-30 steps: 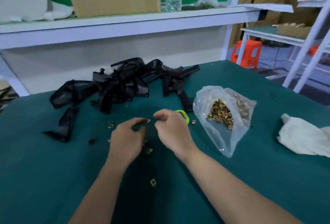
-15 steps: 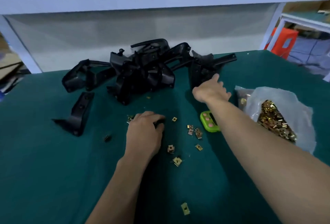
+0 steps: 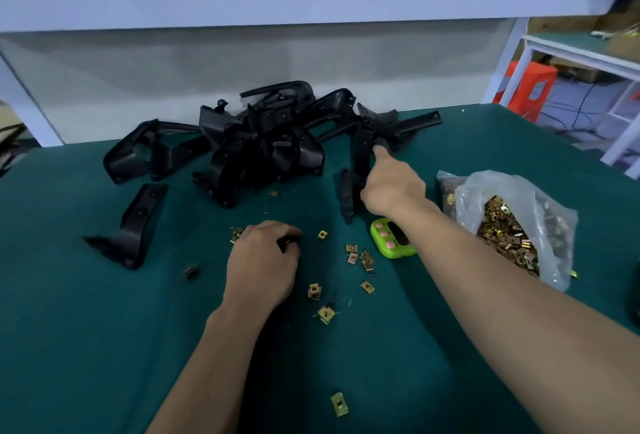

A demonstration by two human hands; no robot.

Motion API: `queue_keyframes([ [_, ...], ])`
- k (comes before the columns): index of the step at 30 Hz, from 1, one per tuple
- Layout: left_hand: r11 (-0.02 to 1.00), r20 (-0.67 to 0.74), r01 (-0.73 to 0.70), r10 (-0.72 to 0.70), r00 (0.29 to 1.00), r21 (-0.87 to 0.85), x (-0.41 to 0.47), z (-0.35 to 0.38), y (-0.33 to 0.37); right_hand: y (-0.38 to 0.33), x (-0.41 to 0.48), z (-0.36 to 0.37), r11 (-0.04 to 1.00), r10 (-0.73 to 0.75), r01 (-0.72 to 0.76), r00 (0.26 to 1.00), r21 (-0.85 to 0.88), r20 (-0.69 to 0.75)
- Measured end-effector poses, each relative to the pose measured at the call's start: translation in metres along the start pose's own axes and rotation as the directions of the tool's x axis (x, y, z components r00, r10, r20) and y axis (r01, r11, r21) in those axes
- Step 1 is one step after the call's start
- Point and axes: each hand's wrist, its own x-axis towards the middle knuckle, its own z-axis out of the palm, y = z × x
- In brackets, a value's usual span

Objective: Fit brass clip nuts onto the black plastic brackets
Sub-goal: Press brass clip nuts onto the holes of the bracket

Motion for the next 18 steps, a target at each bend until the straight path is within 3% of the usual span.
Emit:
queue_keyframes([
  [4,1.000,0.003,0.000,0.000,1.000,0.012,-0.001,-0.001,0.001,-0.004,-0.008,-0.004,0.990,0.087,-0.066,0.983,-0.128,0.165],
  [8,1.000,-0.005,-0.001,0.001,1.000,0.008,-0.002,-0.002,0.002,-0.006,-0.012,-0.005,0.997,0.002,0.006,0.995,-0.080,0.095],
  [10,1.000,-0.025,-0.016,0.016,1.000,0.003,-0.004,-0.004,0.006,-0.006,-0.014,-0.010,0.991,-0.123,0.124,0.992,0.060,-0.018],
  [13,0.991,-0.053,-0.129,0.128,0.990,-0.021,-0.010,-0.003,0.019,-0.012,-0.022,-0.027,0.878,-0.311,0.335,0.942,0.343,-0.126],
  [15,0.980,0.039,-0.199,0.199,0.979,0.001,-0.017,0.003,0.030,-0.016,-0.034,-0.040,0.772,-0.340,0.349,0.933,0.531,-0.119],
  [18,0.962,0.150,-0.252,0.235,0.960,0.108,-0.026,0.019,0.040,-0.011,-0.060,-0.050,0.627,-0.313,0.244,0.949,0.740,-0.048],
])
